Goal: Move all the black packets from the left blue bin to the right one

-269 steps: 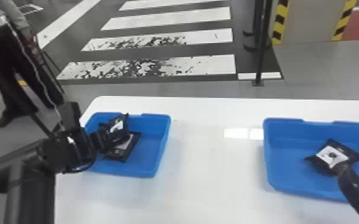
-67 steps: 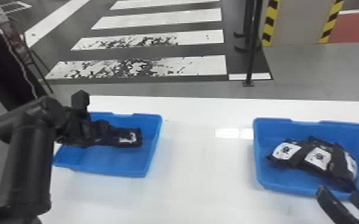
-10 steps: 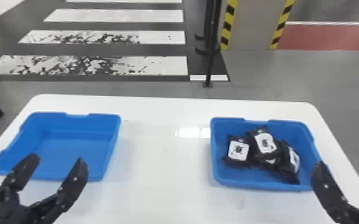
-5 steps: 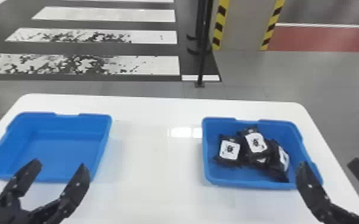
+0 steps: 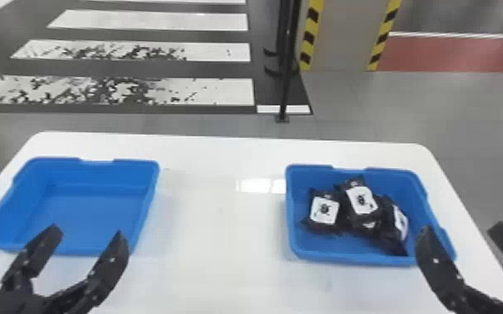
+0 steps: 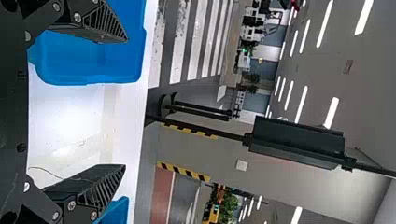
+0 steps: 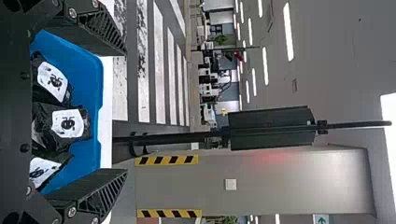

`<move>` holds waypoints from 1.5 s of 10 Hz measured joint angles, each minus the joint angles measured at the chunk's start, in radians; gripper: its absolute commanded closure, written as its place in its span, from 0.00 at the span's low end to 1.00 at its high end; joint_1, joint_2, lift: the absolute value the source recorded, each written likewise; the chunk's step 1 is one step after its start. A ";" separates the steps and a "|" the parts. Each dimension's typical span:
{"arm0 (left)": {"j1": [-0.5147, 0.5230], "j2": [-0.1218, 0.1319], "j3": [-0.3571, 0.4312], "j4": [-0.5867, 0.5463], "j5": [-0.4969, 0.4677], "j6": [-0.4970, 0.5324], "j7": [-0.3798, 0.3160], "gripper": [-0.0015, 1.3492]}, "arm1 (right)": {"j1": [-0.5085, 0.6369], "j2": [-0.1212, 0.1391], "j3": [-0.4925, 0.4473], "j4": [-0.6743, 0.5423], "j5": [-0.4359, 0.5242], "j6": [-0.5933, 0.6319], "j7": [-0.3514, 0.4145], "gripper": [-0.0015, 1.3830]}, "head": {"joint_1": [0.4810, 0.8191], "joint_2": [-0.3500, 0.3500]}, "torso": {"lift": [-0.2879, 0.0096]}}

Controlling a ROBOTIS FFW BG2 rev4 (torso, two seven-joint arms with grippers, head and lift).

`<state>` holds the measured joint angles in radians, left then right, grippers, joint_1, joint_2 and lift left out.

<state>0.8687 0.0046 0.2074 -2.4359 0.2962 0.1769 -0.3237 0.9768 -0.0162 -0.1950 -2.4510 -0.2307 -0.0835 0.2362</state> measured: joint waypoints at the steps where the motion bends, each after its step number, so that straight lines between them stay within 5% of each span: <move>1: -0.001 0.000 0.000 0.000 0.001 0.002 0.000 0.15 | 0.000 -0.001 0.002 0.001 -0.002 0.000 0.000 0.10 | 0.63 0.45 | 0.46; 15: -0.002 0.000 -0.002 0.000 0.001 0.022 0.000 0.15 | -0.005 -0.004 0.010 0.016 -0.025 0.005 0.000 0.10 | 0.63 0.45 | 0.46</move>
<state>0.8663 0.0046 0.2054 -2.4359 0.2976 0.1988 -0.3237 0.9718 -0.0199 -0.1854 -2.4345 -0.2553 -0.0786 0.2362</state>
